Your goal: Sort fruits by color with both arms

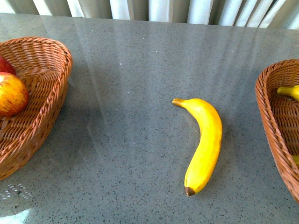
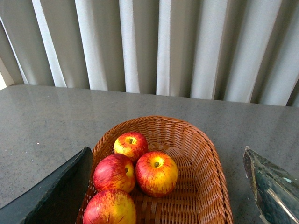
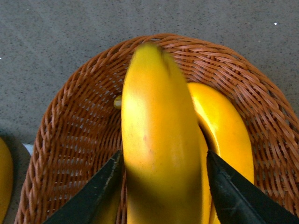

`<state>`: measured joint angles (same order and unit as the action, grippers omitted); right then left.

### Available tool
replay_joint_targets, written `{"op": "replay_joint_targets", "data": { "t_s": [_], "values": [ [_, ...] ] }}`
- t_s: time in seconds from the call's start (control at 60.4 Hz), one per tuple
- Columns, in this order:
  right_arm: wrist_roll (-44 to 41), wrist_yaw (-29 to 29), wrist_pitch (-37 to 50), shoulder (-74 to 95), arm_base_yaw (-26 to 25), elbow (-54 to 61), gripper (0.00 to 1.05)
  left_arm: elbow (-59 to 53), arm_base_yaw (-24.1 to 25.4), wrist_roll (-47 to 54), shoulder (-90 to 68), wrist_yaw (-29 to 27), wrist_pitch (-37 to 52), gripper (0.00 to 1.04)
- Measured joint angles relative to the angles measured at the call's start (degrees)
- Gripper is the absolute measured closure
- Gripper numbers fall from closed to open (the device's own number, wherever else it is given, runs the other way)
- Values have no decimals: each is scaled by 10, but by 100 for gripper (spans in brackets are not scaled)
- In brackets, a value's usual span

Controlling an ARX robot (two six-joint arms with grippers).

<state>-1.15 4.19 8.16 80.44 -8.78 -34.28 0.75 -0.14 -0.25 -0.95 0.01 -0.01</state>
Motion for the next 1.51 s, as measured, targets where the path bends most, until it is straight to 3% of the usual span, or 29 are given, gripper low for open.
{"op": "replay_joint_targets", "data": {
  "t_s": [0.232,0.348,0.447,0.745,1.093,1.508],
  "values": [
    [16,-8,-30,-43,45,5,8,0,0,0,0,0,0,9],
    [52,0,-64,-97,115,13,9,0,0,0,0,0,0,9],
    [117,-2,-88,-125,205,13,9,0,0,0,0,0,0,9],
    [413,-103,-151,-84,446,10,9,0,0,0,0,0,0,9],
    [571,-87,-164,25,444,-4,9,0,0,0,0,0,0,9],
    [581,-90,-162,181,412,-102,9,0,0,0,0,0,0,9]
  ]
}}
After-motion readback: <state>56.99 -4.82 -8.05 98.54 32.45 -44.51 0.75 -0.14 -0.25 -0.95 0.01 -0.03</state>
